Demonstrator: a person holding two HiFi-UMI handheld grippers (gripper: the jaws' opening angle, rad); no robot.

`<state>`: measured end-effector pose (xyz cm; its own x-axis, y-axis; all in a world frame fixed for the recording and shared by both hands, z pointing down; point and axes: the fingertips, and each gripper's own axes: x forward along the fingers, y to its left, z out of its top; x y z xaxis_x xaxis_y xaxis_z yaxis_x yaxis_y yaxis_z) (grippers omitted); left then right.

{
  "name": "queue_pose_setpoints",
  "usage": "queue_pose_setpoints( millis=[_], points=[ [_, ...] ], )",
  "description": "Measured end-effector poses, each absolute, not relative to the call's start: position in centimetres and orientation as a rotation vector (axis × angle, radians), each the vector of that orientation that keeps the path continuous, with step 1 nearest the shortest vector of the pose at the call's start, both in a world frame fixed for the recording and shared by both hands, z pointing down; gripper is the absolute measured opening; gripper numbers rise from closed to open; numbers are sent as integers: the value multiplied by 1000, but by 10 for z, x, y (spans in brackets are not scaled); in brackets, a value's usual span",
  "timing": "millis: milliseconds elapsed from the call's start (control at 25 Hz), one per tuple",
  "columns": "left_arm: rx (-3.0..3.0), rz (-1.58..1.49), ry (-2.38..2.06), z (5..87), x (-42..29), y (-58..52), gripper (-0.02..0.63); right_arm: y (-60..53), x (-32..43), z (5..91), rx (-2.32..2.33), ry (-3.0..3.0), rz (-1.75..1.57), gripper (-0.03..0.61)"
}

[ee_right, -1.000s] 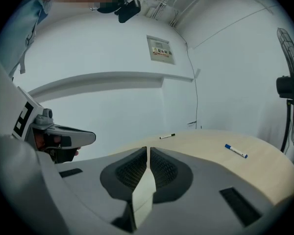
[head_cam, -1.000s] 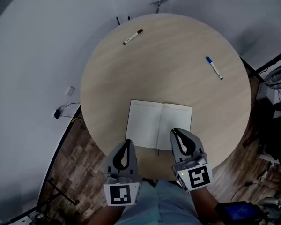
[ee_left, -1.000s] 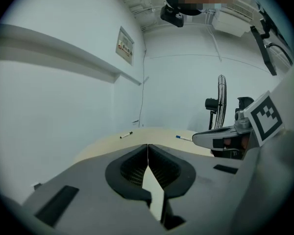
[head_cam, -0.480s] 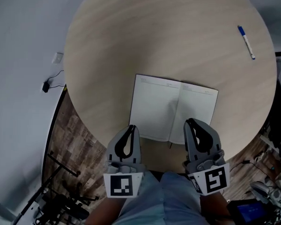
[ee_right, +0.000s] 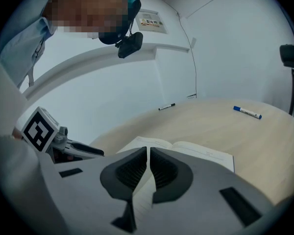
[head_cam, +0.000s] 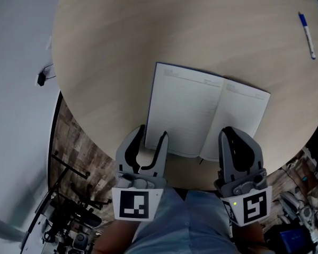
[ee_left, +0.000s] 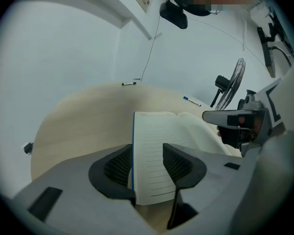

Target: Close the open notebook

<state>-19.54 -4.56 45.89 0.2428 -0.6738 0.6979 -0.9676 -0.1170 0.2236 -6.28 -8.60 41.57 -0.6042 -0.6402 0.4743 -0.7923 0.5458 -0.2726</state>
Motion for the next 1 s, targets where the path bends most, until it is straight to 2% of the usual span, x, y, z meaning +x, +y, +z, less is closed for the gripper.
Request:
queue_pose_setpoints(
  millis=[600, 840, 1000],
  points=[
    [1808, 631, -1367, 483, -196, -46, 201, -78, -56, 442, 1181, -2407, 755, 51],
    [1789, 589, -1337, 478, -206, -45, 68, -70, -72, 459, 1136, -2393, 810, 52],
    [1799, 548, -1331, 464, -205, -47, 48, -71, -72, 455, 1132, -2410, 831, 52]
  ],
)
